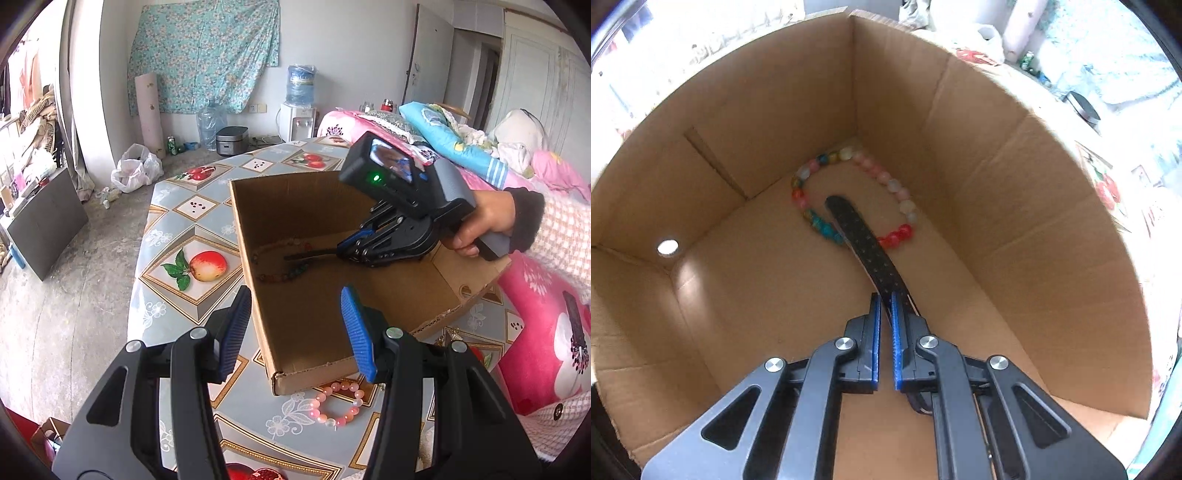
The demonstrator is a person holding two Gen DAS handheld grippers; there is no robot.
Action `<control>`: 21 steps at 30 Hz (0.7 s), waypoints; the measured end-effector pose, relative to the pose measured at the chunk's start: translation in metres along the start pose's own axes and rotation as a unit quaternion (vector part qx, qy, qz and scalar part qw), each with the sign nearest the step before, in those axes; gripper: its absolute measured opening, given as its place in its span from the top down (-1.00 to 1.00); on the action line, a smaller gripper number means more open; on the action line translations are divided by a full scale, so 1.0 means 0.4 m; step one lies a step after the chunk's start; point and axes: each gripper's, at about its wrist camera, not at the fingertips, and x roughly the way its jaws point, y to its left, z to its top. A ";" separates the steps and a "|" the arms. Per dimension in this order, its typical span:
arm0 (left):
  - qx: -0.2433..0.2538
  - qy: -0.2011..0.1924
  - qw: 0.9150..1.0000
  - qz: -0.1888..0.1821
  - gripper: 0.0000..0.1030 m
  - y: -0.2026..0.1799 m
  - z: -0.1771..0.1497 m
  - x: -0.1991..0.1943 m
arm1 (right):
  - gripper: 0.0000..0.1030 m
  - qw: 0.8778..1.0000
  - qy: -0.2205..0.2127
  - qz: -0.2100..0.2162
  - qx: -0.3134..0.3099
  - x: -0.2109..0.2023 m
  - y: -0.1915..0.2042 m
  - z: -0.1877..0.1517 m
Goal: Organize jewelry
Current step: 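Lower the watch onto the box floor and open the right gripper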
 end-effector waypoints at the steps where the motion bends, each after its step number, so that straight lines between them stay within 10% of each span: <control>1: -0.001 -0.001 1.000 0.000 0.07 0.000 -0.002 -0.002 | 0.93 1.000 -0.001 -0.007 0.002 -0.003 -0.002 -0.001; 11: -0.010 0.000 1.000 0.002 0.07 0.011 -0.014 -0.003 | 0.92 0.999 -0.001 -0.033 0.024 0.014 -0.009 0.022; 16: -0.015 0.008 1.000 0.004 0.07 0.015 -0.019 0.001 | 0.14 1.000 0.005 -0.019 0.008 0.021 0.020 0.040; 21: -0.022 0.006 1.000 0.002 0.07 0.020 -0.019 0.001 | 0.14 0.997 0.025 -0.073 -0.020 0.056 0.049 0.036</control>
